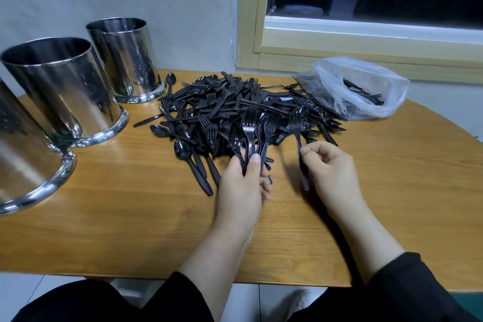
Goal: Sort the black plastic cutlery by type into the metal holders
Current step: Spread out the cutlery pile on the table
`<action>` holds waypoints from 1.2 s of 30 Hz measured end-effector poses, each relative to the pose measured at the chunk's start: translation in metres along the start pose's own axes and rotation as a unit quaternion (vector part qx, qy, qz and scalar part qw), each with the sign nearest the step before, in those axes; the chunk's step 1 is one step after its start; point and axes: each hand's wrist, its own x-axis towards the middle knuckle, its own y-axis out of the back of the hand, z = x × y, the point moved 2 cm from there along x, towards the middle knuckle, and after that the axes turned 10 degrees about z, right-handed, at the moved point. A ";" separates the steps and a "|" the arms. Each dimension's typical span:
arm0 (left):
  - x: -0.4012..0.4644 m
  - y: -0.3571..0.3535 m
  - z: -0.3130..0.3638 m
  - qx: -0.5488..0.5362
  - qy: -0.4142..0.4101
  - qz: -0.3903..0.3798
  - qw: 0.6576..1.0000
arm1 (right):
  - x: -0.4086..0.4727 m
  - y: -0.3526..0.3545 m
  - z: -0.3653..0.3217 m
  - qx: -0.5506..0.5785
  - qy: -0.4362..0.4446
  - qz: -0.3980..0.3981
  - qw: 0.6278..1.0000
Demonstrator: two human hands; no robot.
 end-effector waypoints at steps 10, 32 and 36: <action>0.003 0.000 -0.004 0.006 -0.008 -0.010 1.000 | -0.019 -0.039 -0.014 0.139 -0.023 -0.129 0.982; 0.000 -0.001 -0.002 -0.012 0.006 -0.100 0.995 | -0.015 -0.034 -0.016 0.294 -0.086 -0.165 0.938; -0.001 0.000 0.000 -0.011 0.005 -0.106 0.994 | -0.015 -0.033 -0.016 0.295 -0.077 -0.161 0.939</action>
